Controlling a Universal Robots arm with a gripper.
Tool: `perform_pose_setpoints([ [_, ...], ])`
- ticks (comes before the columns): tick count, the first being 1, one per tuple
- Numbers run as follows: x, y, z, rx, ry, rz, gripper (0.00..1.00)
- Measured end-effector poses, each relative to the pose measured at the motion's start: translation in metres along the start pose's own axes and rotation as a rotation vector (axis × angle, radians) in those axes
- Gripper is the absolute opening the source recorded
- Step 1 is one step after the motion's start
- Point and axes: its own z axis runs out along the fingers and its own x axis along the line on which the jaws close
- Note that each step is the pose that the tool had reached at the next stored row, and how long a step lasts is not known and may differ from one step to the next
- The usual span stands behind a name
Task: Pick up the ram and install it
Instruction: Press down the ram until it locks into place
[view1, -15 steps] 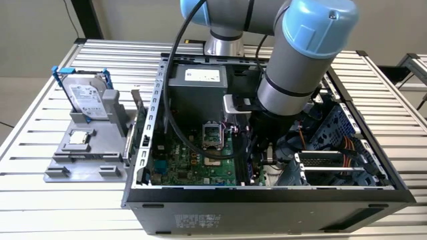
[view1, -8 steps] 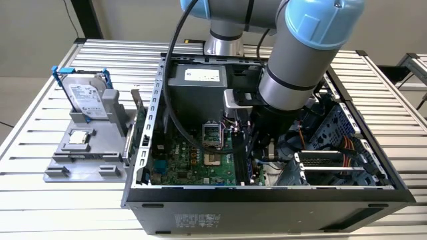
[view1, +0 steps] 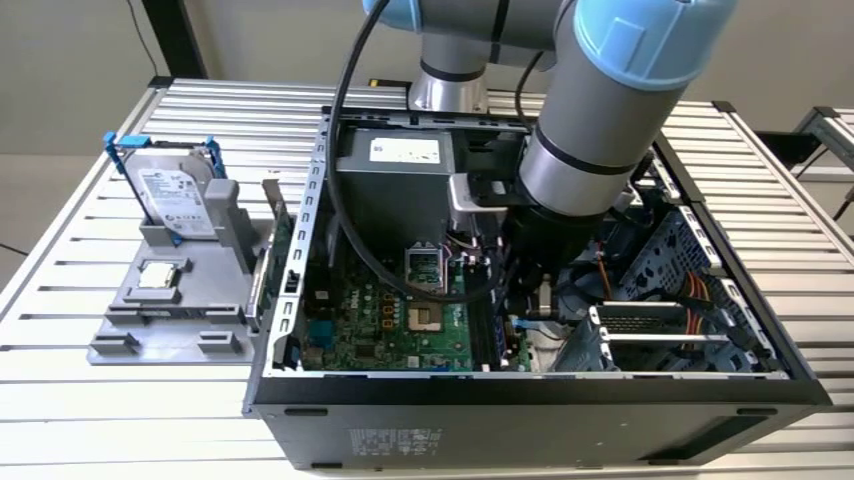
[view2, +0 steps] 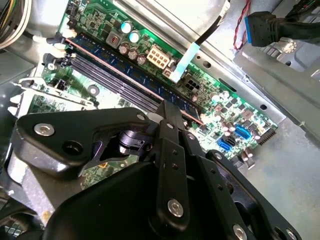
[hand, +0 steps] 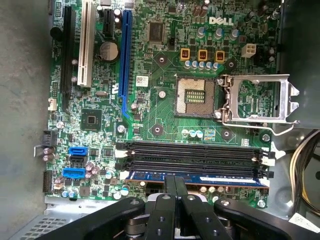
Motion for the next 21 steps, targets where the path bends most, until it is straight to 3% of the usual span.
perform_pose_setpoints([
  [9, 0.0000, 0.0001, -0.0028, -0.0004, 0.0016, 0.000, 0.00],
  [21, -0.0001, 0.0013, -0.0253, -0.0010, 0.0060, 0.000, 0.00],
])
